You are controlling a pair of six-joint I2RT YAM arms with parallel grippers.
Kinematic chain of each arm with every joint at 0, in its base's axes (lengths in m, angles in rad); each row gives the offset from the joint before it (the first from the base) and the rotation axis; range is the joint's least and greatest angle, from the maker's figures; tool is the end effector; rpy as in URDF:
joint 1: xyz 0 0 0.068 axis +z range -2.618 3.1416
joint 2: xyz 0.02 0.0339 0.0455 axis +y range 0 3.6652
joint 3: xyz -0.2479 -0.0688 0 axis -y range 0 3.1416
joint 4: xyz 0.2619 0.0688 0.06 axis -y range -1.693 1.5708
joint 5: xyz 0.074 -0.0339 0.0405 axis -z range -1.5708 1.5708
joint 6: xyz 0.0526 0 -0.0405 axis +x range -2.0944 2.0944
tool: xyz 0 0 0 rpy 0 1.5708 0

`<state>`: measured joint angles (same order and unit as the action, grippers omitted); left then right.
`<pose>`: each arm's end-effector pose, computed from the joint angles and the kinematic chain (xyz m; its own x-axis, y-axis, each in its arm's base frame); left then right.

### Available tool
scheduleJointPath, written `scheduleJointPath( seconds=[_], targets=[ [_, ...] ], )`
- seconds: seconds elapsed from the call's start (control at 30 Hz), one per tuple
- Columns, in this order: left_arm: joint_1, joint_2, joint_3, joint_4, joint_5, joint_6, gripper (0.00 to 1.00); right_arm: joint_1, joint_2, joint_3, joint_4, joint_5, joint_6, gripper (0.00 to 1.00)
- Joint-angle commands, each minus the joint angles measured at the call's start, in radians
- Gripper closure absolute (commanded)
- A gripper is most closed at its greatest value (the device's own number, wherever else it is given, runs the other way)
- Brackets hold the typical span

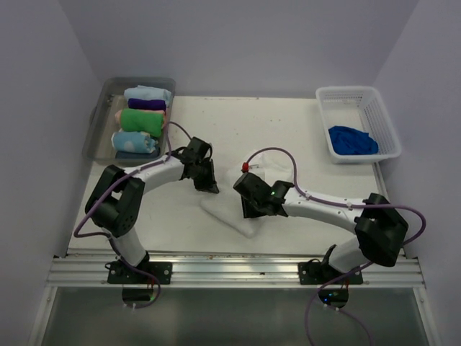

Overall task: Roll the towels
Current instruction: Roll the towel

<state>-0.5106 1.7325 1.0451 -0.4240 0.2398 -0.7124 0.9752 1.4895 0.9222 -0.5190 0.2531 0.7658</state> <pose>0.3044 -0.1848 0.1262 -0.9622 -0.1888 -0.1964 -0.0824 0.8887 -0.4509 0.1855 0.2502 0.1599 -0.8680 -0.0847 -0.4893 -0.1865 0.9688 0.1631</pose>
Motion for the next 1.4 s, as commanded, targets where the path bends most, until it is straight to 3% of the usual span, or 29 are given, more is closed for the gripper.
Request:
scheduleJointPath(
  seconds=[0.0,0.07,0.17,0.3,0.47,0.9,0.97,1.03,1.07,1.13,1.37],
  targets=[
    [0.011,0.018,0.036,0.040,0.015,0.037,0.98,0.011,-0.044,0.088,-0.131,0.112,-0.084,0.61],
    [0.009,0.022,0.041,0.041,0.016,0.044,0.98,0.020,-0.028,0.119,-0.156,0.149,-0.147,0.53],
    [0.009,0.035,0.052,0.044,0.029,0.051,0.98,0.052,-0.018,0.176,-0.190,0.184,-0.288,0.50],
    [0.009,0.048,0.062,0.050,0.050,0.053,0.98,0.129,-0.055,0.161,-0.115,0.137,-0.456,0.45],
    [0.009,0.059,0.069,0.053,0.062,0.050,0.98,0.220,-0.034,0.122,-0.032,0.144,-0.505,0.43],
    [0.017,0.070,0.113,0.021,0.049,0.060,0.95,0.276,0.178,0.024,0.089,0.176,-0.496,0.36],
    [0.015,0.067,0.112,0.019,0.050,0.064,0.94,0.276,0.198,0.018,0.089,0.212,-0.468,0.42],
    [0.018,0.059,0.113,0.011,0.050,0.065,0.94,0.276,0.204,0.012,0.094,0.244,-0.459,0.56],
    [0.020,0.050,0.113,0.004,0.050,0.070,0.94,0.276,0.199,0.009,0.103,0.245,-0.454,0.78],
    [0.032,0.021,0.115,-0.010,0.053,0.080,0.93,0.276,0.170,0.006,0.111,0.223,-0.459,0.98],
    [0.145,-0.122,0.127,-0.090,0.099,0.126,0.87,0.273,0.091,0.027,0.155,0.066,-0.464,1.00]
  ],
)
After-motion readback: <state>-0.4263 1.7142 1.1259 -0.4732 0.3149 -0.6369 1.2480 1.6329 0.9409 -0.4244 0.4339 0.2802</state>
